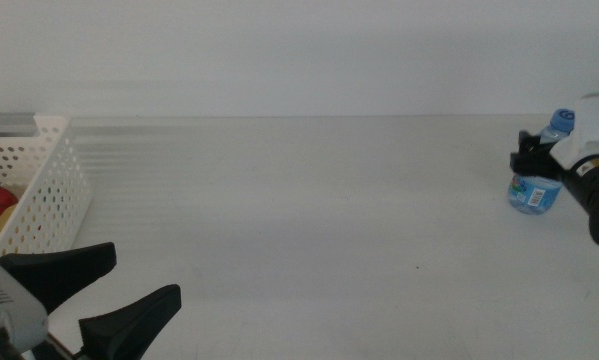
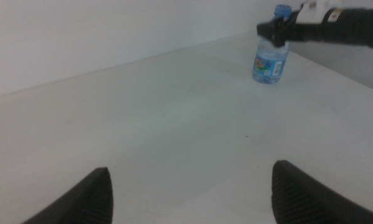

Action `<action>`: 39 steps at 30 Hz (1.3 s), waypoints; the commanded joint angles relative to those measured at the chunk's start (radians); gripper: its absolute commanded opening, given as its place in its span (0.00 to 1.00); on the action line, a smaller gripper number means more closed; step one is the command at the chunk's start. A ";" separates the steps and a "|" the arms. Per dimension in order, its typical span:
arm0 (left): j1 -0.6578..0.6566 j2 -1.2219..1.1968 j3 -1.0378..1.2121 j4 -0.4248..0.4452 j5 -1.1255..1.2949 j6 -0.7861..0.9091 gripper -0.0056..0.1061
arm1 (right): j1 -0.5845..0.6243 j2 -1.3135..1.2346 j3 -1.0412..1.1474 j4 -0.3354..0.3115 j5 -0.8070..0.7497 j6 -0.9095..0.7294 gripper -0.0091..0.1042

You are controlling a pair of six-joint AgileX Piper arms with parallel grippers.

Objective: Use arms to grab the bottles and put them into the dustbin to the left of the table.

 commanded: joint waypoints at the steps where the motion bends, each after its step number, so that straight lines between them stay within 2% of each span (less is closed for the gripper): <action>1: 0.000 0.003 -0.030 0.000 -0.081 -0.007 0.76 | -0.008 -0.002 -0.027 -0.006 -0.098 -0.001 0.87; 5: 0.000 0.003 -0.030 0.000 -0.081 -0.007 0.76 | -0.008 0.061 -0.027 -0.006 -0.161 0.018 0.83; 7: 0.000 0.003 -0.030 0.000 -0.081 -0.007 0.76 | -0.008 0.085 -0.027 -0.010 -0.164 0.035 0.73; 8: 0.000 0.003 -0.030 0.000 -0.081 -0.007 0.76 | -0.008 0.092 -0.027 -0.010 -0.159 0.036 0.65; 9: 0.000 0.003 -0.030 0.000 -0.081 -0.007 0.76 | -0.006 0.093 -0.027 -0.010 -0.148 0.036 0.53; 12: 0.000 0.003 -0.030 0.000 -0.081 -0.007 0.76 | 0.020 0.067 -0.027 -0.020 -0.131 0.032 0.08; 15: 0.000 0.003 -0.030 0.000 -0.081 -0.007 0.76 | 0.092 0.006 -0.045 -0.105 -0.115 0.037 0.08; 22: 0.000 0.003 -0.030 0.000 -0.081 -0.007 0.76 | 0.320 -0.032 -0.301 -0.294 0.144 0.216 0.08; 26: 0.000 0.003 -0.030 0.000 -0.081 -0.007 0.76 | 0.450 0.017 -0.412 -0.406 0.156 0.286 0.08; 31: 0.000 0.003 -0.030 0.000 -0.080 -0.007 0.76 | 0.558 0.120 -0.495 -0.429 0.142 0.290 0.08; 39: 0.000 0.003 -0.030 0.000 -0.080 -0.007 0.76 | 0.641 0.242 -0.507 -0.429 -0.038 0.290 0.08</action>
